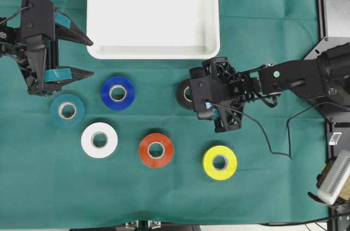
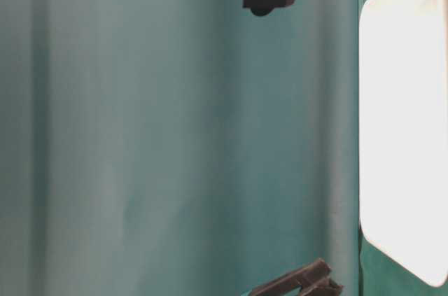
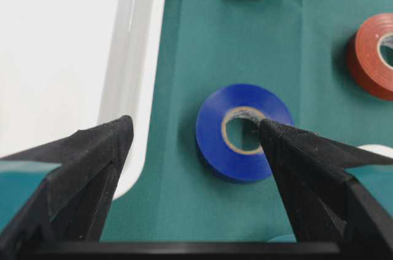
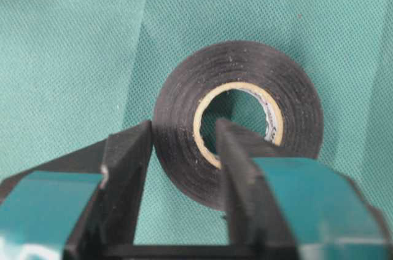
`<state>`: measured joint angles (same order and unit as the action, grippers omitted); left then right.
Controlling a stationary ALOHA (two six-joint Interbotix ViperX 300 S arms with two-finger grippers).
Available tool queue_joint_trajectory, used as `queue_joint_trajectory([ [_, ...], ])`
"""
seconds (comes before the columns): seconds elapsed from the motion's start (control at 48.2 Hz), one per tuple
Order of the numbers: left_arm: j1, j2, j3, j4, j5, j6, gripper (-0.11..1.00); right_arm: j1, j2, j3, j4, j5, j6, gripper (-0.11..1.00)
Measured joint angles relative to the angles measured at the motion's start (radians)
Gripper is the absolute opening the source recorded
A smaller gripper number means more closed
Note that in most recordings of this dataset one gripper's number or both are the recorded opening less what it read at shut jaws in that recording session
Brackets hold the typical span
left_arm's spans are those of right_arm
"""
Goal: Put the tape alternately from left to right into the white case.
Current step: 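Lower the right gripper onto the black tape roll and grasp its core, then lift the black tape roll and carry it into the white tray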
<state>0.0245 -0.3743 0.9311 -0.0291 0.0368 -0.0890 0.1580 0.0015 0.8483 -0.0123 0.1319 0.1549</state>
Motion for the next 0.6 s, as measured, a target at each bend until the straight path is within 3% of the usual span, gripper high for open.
queue_joint_trajectory([
  [0.104, 0.000, 0.000, -0.002, 0.000, 0.002, 0.000, 0.65, -0.002, 0.005, -0.002, 0.000, -0.002, 0.002, 0.21],
  [0.601, 0.000, 0.000, 0.000, 0.000, 0.002, 0.000, 0.65, -0.002, 0.003, -0.025, 0.002, 0.032, 0.000, 0.21],
])
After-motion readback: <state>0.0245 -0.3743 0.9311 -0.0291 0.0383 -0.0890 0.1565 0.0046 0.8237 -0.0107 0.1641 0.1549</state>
